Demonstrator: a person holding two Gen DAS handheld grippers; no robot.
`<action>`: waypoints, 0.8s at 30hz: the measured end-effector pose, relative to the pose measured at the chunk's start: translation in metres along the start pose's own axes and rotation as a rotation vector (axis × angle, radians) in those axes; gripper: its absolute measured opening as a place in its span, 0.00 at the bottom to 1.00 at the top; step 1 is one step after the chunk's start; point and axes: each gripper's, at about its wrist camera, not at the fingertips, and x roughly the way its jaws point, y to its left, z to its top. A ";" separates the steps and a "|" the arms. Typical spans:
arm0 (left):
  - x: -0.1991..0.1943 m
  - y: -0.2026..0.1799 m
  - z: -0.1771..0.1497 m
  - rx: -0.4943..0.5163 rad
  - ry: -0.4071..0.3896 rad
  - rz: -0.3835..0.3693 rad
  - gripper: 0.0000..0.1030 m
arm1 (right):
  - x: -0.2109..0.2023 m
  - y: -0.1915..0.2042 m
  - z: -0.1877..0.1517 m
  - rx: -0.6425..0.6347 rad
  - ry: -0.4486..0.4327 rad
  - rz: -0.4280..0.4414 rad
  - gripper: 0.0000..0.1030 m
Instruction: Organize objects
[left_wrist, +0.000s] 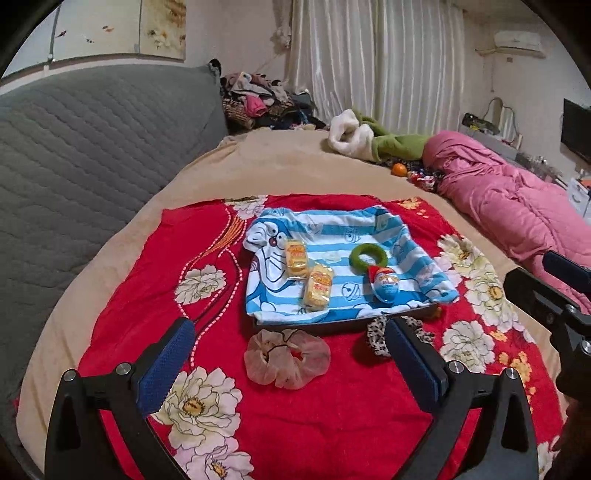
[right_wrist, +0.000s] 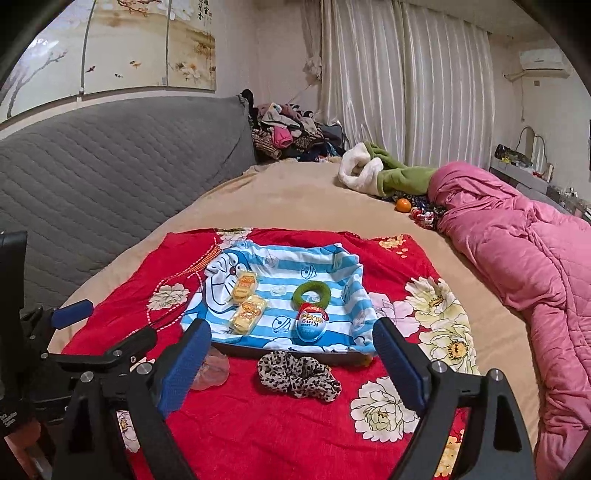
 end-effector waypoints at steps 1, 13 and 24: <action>-0.004 0.001 -0.001 -0.003 -0.006 -0.002 0.99 | -0.003 0.001 0.000 -0.002 -0.004 0.002 0.87; -0.044 0.003 -0.023 -0.002 -0.049 -0.027 0.99 | -0.039 0.014 -0.006 -0.026 -0.046 0.004 0.91; -0.074 0.009 -0.038 -0.011 -0.078 -0.029 0.99 | -0.073 0.021 -0.011 -0.023 -0.085 0.019 0.99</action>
